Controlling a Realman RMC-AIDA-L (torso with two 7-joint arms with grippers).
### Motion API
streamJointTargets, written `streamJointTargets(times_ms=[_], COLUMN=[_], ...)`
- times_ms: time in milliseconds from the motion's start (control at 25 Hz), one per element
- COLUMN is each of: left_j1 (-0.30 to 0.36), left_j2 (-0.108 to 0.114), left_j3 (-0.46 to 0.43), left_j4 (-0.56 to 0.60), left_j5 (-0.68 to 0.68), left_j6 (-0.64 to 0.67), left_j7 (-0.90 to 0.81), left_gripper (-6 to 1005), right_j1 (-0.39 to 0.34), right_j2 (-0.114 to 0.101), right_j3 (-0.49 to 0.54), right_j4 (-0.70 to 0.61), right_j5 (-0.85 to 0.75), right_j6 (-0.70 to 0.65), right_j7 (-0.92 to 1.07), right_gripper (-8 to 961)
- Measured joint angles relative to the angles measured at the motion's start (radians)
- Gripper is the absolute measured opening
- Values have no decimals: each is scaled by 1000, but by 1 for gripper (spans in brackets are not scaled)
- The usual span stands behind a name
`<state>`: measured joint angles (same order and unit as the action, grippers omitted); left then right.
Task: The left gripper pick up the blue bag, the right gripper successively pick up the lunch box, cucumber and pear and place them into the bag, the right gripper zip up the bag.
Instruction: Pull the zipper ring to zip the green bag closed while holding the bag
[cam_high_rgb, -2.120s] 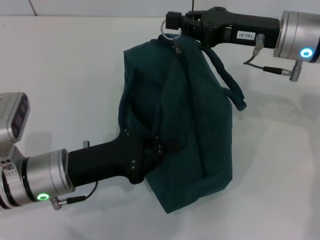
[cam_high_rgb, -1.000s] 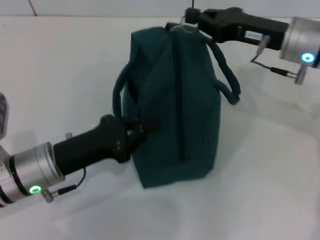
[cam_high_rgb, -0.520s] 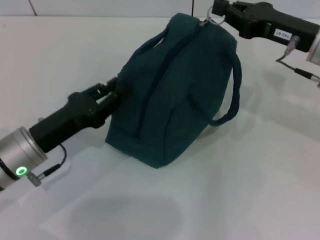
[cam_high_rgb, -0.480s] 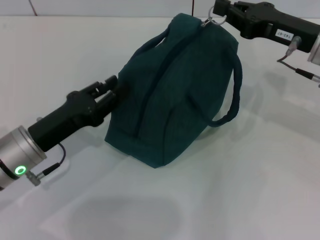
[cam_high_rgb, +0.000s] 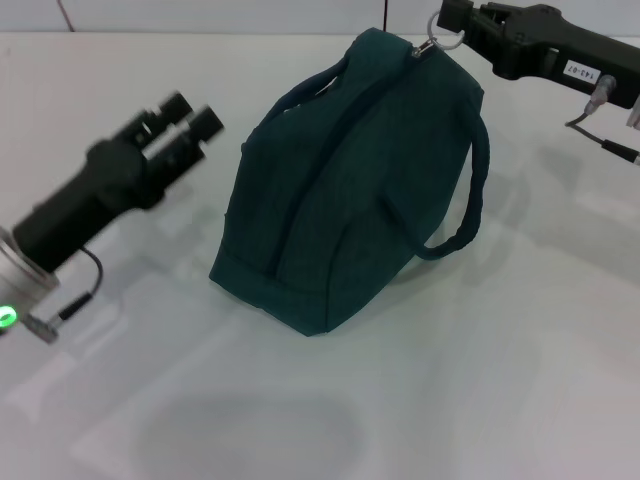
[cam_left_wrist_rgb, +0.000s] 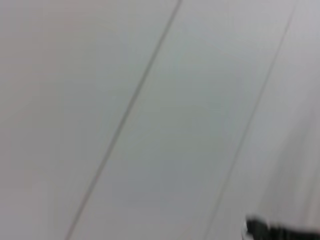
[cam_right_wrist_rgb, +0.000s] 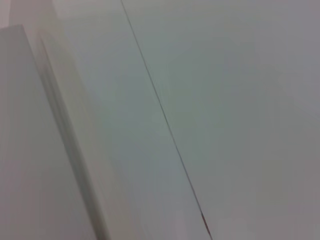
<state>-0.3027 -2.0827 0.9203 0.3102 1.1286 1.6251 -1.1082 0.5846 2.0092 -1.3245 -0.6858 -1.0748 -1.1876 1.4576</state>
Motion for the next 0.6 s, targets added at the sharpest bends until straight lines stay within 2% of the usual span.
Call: streamJointTargets(times_ms=[120,200,240,360,480,600], left_j1=[-9,-18,-25,-55,-108,-166], left_j2=[14,27,36,66,109,140], left_j3=[-13,-23,-26,-26,-26,-23], left_j4=[65,117,149,236,315,412], left_j5=[-22,-19,-13,21,101,227], left_j6=[-15,-36,-53,-123,-186,-191], left_j7=[-101,-172,-215,-333,-474,-579], left_gripper=[497,644,718,806,893,894], right_j1=[-3,-5,-7,-14,-18,-21], right_j2=[0,0,0,0,0,1], right_j3=[0,1,1,1,1,1], right_j4=[1,1,1,1,1,1], right_j5=[-2,-3,-3,-3,-2,-2], right_j6=[-7,-12,-14,-25,-35,-40], right_j7=[-4,-9,-10,-11,-11,-12], right_gripper=[37,38,38,38,39,39])
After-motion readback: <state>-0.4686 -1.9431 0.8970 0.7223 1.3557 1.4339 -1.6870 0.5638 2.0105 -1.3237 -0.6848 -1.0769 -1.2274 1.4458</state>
